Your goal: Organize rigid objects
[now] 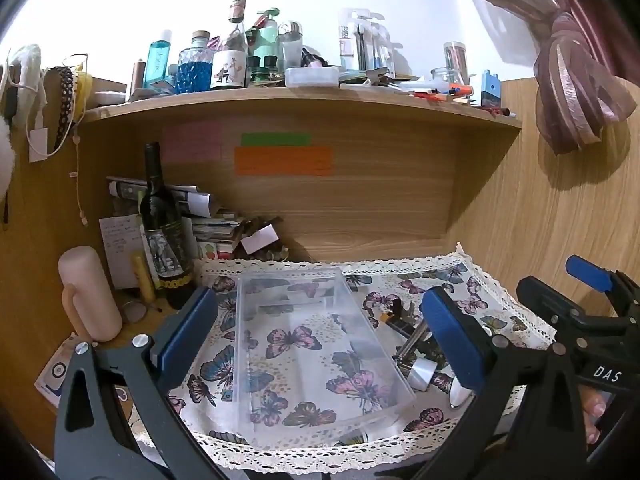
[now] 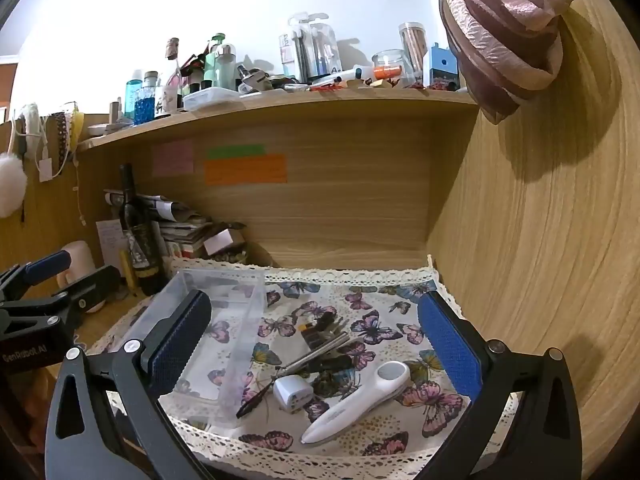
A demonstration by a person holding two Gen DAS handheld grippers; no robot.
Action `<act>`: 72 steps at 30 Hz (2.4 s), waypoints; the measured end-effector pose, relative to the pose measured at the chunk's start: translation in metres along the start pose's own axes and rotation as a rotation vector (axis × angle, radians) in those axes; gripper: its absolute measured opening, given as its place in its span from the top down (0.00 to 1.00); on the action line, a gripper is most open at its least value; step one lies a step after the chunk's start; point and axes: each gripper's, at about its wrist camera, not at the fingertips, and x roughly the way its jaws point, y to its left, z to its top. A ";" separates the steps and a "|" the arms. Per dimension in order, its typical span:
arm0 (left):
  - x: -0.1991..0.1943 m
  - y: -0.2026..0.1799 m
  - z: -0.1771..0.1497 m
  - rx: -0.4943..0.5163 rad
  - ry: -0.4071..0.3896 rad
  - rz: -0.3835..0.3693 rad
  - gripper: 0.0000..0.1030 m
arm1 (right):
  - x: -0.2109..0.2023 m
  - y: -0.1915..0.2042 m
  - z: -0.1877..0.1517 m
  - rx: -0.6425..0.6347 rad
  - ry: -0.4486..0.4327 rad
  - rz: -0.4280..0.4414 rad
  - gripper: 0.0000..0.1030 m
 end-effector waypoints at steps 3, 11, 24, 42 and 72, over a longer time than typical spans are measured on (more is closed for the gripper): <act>0.001 0.003 0.004 0.007 0.008 -0.013 0.00 | 0.004 -0.001 -0.001 0.000 0.003 0.004 0.00; -0.001 0.002 0.006 0.017 0.001 -0.018 0.00 | 0.005 0.000 0.000 -0.001 0.004 0.005 0.00; -0.001 0.004 0.009 0.010 0.004 -0.023 0.00 | 0.004 0.002 0.000 -0.001 0.004 0.004 0.00; -0.007 0.002 0.010 0.017 -0.015 -0.022 0.00 | -0.007 0.000 0.004 0.009 -0.027 0.004 0.00; -0.008 0.004 0.011 -0.002 -0.037 -0.034 0.00 | -0.008 0.006 0.006 -0.006 -0.023 0.001 0.00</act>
